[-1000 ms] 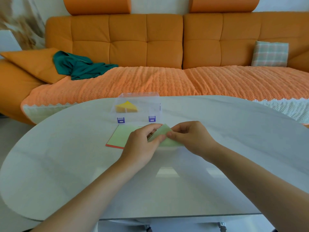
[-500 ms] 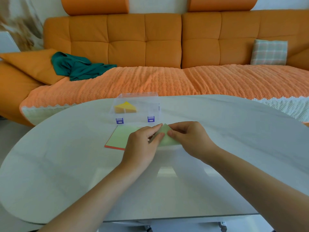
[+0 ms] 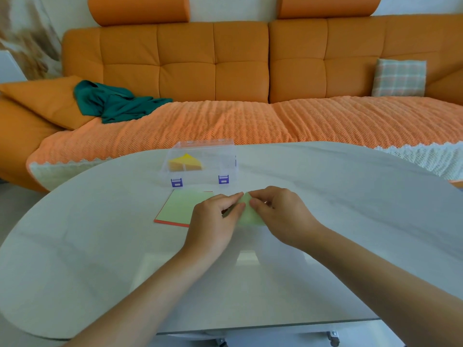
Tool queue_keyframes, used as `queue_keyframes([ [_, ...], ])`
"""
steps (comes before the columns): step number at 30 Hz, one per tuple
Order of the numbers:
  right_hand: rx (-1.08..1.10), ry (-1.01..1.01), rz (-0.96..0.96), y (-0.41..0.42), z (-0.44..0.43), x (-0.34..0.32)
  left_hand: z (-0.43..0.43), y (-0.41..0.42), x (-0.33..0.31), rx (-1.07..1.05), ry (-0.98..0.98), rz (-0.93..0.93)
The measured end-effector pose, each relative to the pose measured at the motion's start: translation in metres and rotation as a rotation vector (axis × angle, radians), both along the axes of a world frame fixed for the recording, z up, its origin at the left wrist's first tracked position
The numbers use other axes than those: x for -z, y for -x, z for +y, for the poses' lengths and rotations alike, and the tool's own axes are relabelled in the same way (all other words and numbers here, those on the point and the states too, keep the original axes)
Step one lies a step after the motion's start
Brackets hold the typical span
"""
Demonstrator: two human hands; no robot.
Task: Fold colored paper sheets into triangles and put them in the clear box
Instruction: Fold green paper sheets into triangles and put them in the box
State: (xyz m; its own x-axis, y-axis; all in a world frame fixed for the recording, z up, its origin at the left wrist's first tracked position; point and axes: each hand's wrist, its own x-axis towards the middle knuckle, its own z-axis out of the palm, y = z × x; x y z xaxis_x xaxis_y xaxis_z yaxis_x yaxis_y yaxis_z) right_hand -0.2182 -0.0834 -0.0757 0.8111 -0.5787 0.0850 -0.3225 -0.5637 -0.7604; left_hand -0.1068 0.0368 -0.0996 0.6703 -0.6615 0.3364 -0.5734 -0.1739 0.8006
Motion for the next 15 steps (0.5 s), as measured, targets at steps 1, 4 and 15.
queue_keyframes([
  [1,0.026,-0.025,-0.016,0.0,-0.001,0.0,-0.001,0.001,0.0,0.001,0.001,0.005],
  [4,0.098,-0.061,-0.031,-0.002,-0.005,0.0,-0.002,0.004,0.001,0.006,0.0,0.014],
  [15,0.111,-0.114,0.145,-0.005,-0.011,0.0,-0.003,0.004,0.004,0.006,-0.201,-0.059],
])
